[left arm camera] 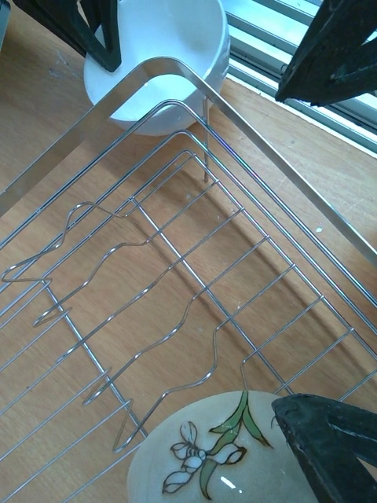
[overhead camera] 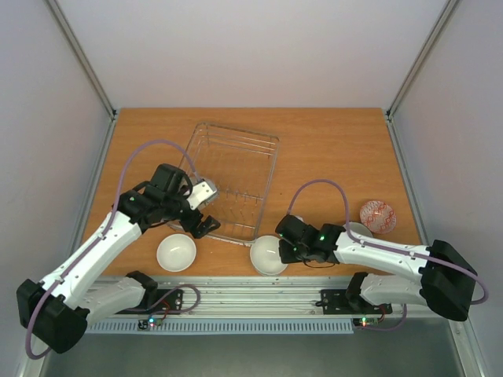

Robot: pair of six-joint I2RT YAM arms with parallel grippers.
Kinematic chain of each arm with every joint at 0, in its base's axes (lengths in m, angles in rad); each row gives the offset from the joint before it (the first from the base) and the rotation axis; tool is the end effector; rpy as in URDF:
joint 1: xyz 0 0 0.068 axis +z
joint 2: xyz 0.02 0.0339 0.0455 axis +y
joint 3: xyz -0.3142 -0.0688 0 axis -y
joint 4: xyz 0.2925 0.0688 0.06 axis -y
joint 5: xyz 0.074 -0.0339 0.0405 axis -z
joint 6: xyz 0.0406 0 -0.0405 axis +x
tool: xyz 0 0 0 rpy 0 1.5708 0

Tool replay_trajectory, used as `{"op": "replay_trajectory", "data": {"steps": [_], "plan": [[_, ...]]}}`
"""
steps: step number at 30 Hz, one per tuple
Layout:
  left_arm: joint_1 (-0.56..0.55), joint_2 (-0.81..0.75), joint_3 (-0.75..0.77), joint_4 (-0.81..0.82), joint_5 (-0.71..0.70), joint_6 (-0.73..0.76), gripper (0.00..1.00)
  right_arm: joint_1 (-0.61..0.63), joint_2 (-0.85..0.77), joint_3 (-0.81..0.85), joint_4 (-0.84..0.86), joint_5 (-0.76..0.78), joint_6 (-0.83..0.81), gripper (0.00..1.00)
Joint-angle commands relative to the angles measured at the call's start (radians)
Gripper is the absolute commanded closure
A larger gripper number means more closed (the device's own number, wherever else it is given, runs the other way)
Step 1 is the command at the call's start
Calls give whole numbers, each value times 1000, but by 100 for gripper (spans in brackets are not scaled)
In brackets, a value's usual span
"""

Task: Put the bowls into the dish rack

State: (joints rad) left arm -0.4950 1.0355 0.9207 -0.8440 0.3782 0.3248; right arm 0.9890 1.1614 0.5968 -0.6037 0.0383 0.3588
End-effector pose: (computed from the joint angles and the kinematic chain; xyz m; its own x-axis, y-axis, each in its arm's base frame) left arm 0.1877 -0.1183 0.3184 -0.4821 0.5973 -0.6409 0.8251 0.5554 -0.1031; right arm 0.1217 0.1821 0.1905 -0.7637 -0.5225 -0.3791 -0.5964 0.7958 0.1046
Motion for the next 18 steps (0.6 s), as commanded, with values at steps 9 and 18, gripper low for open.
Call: {"op": "replay_trajectory", "data": {"steps": [9, 18], "plan": [[-4, -23, -28, 26, 69, -22, 1, 16, -170, 42, -206, 170, -7, 99], [-4, -35, 25, 15, 129, -45, 1, 16, -475, 192, -285, 246, -112, 99]]}}
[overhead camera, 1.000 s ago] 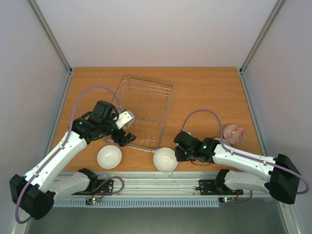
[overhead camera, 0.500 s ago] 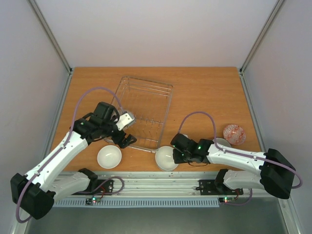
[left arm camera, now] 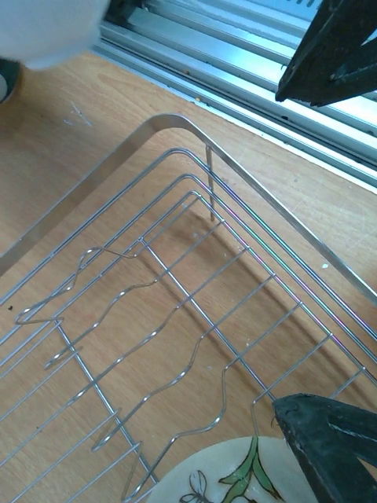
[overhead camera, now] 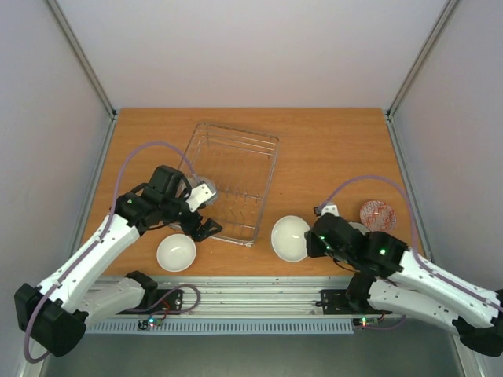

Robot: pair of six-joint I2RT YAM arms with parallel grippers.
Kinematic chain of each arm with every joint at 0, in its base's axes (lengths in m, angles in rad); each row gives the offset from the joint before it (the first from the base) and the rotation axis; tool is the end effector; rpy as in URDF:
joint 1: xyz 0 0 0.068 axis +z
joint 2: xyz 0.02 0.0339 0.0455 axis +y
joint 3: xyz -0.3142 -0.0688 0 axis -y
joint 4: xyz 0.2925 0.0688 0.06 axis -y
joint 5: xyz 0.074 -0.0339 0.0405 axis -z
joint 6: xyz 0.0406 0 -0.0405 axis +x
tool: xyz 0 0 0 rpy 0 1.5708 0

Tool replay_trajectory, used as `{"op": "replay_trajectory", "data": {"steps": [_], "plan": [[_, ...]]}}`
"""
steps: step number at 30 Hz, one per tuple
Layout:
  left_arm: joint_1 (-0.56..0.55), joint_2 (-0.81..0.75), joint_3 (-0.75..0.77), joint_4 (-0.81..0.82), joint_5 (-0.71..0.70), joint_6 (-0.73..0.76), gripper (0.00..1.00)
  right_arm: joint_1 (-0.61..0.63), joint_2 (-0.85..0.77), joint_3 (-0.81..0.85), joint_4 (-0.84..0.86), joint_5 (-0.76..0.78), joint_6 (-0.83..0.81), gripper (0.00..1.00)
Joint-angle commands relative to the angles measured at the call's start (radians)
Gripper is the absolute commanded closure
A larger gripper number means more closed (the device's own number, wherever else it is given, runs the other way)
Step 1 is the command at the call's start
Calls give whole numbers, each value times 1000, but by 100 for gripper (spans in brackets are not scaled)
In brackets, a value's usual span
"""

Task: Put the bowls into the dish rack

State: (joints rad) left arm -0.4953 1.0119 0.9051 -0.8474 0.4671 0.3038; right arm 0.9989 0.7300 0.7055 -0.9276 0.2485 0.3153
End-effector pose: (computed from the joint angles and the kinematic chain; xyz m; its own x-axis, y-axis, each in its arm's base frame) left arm 0.1799 -0.1180 0.3184 -0.4895 0.5680 -0.6617 0.8383 0.5155 -0.1776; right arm 0.0871 0.1169 0.2835 -0.6480 -0.4514 -0.6135 -0.5647 0.8252 -0.0106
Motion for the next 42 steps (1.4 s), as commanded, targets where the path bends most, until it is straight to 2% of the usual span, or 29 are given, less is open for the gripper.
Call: {"op": "replay_trajectory", "data": {"steps": [1, 5, 9, 17, 27, 32, 37, 42], "plan": [[-3, -2, 53, 14, 42, -28, 1, 6, -21, 101, 67, 25, -87, 99], [-1, 27, 112, -35, 64, -43, 1, 5, 133, 178, 176, -7, -167, 99], [12, 7, 154, -65, 147, -47, 1, 4, 245, 234, 311, -42, -238, 99], [24, 5, 222, -64, 318, -82, 1, 4, 389, 317, 465, -111, -300, 99], [86, -20, 203, -20, 548, -104, 1, -1, 343, 206, 734, -207, -386, 99], [111, -62, 154, 26, 533, -144, 1, -14, 316, 132, 860, -220, -395, 99], [112, -63, 123, 27, 433, -143, 1, -17, 285, 70, 966, -232, -401, 99], [112, -55, 88, 49, 438, -142, 1, -19, 279, 37, 1046, -276, -423, 99]]}}
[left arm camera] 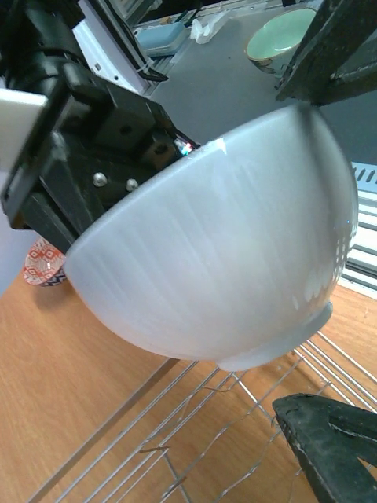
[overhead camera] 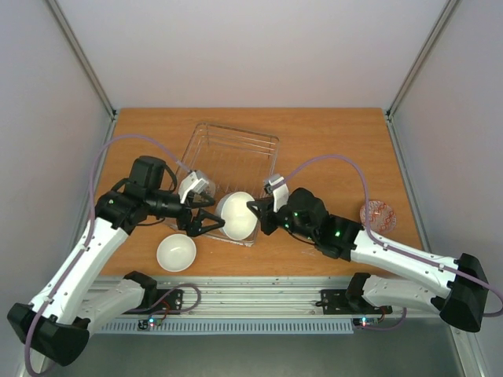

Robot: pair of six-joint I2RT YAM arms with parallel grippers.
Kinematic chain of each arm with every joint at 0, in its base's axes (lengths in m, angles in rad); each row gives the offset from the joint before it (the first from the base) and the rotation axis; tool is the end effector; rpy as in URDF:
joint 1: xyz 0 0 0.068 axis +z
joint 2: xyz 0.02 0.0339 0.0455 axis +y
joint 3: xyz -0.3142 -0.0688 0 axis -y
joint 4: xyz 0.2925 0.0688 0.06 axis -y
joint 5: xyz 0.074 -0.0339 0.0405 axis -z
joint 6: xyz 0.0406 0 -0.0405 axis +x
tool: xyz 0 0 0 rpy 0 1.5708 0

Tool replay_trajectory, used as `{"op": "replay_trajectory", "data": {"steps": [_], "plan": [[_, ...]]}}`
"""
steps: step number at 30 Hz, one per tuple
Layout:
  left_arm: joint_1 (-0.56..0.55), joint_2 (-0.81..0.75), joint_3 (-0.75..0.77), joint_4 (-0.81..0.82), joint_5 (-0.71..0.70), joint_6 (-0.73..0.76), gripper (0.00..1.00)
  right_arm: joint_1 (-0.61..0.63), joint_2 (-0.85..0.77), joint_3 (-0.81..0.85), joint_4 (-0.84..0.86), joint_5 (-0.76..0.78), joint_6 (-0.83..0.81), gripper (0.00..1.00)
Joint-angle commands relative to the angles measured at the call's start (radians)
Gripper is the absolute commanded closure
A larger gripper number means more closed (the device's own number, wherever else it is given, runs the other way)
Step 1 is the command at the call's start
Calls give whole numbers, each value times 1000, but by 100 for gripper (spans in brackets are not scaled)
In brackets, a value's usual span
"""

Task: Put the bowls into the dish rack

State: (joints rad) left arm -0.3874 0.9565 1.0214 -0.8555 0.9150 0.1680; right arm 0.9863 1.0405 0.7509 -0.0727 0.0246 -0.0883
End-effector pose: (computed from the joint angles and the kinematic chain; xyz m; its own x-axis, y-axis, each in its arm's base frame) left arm 0.1697 -0.1040 0.3789 -0.5240 0.3239 -0.7877 0.8461 0.3041 -0.4378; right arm 0.1474 0.2210 0.3179 -0.1224 -0.3448 -0.9307 -0.8351 0.5425 -0.0911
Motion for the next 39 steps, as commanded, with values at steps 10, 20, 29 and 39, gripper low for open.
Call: {"op": "replay_trajectory", "data": {"steps": [10, 20, 29, 39], "plan": [[4, -6, -46, 72, 24, -22, 1, -11, 13, -61, 347, -123, -50, 99], [4, -9, -50, 33, 48, -8, 1, -12, 60, -105, 462, -137, -77, 99], [4, 9, -49, -15, 21, 11, 1, -12, 58, -133, 525, -88, -108, 99], [5, 24, -64, -77, -29, 80, 1, -12, 17, -133, 480, -54, -152, 99]]}}
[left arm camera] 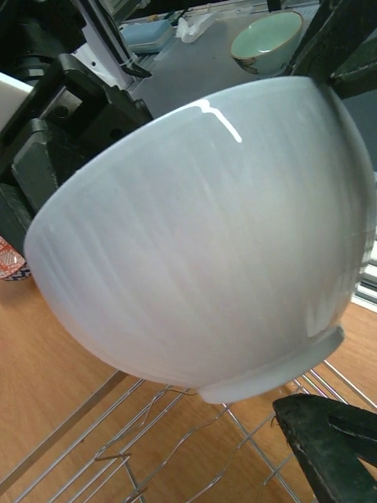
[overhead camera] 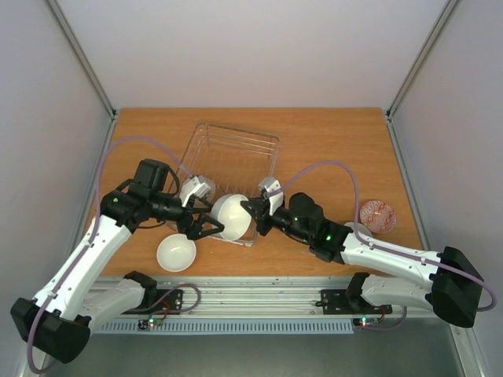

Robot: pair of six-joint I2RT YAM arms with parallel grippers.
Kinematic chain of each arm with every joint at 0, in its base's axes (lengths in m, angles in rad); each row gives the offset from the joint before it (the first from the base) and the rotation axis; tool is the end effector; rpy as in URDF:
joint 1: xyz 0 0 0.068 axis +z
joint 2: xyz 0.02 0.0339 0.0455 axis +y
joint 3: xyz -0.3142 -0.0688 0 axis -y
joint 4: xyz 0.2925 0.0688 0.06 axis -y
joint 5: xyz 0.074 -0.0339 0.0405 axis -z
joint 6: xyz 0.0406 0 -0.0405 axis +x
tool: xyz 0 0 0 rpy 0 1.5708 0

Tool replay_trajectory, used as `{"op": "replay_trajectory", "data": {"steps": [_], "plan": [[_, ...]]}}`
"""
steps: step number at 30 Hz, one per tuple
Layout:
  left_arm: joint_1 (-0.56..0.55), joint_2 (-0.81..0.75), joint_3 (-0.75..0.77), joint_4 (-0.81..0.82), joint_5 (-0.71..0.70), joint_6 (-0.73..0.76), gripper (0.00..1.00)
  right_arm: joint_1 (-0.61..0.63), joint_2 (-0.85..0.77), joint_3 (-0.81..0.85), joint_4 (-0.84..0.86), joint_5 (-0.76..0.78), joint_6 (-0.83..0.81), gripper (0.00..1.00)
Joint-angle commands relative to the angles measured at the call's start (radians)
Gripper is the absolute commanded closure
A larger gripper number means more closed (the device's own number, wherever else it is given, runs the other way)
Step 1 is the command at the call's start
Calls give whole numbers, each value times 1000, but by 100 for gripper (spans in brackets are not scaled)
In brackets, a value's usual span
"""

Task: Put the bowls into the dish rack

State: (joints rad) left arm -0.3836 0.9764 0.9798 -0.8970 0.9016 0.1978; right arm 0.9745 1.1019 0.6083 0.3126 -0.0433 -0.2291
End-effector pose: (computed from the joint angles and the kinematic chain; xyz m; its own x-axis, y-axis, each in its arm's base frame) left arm 0.1721 -0.1038 0.3575 -0.5734 0.3629 -0.7345 0.8165 0.3264 -0.4762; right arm 0.1539 0.2299 0.2874 0.0947 -0.2645 -0.9597 -0.8513 0.4783 -0.2158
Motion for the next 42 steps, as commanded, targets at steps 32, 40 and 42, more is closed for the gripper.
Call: {"op": "replay_trajectory", "data": {"steps": [32, 40, 42], "plan": [[29, -54, -47, 38, 61, -8, 100, 1, 61, 28, 171, -37, 22, 99], [29, -73, -47, 55, 5, -12, 100, 1, 32, 48, 100, -6, 10, 44], [29, -82, -43, 75, -51, -23, 100, 1, 0, 48, 56, 37, 0, 34]]}}
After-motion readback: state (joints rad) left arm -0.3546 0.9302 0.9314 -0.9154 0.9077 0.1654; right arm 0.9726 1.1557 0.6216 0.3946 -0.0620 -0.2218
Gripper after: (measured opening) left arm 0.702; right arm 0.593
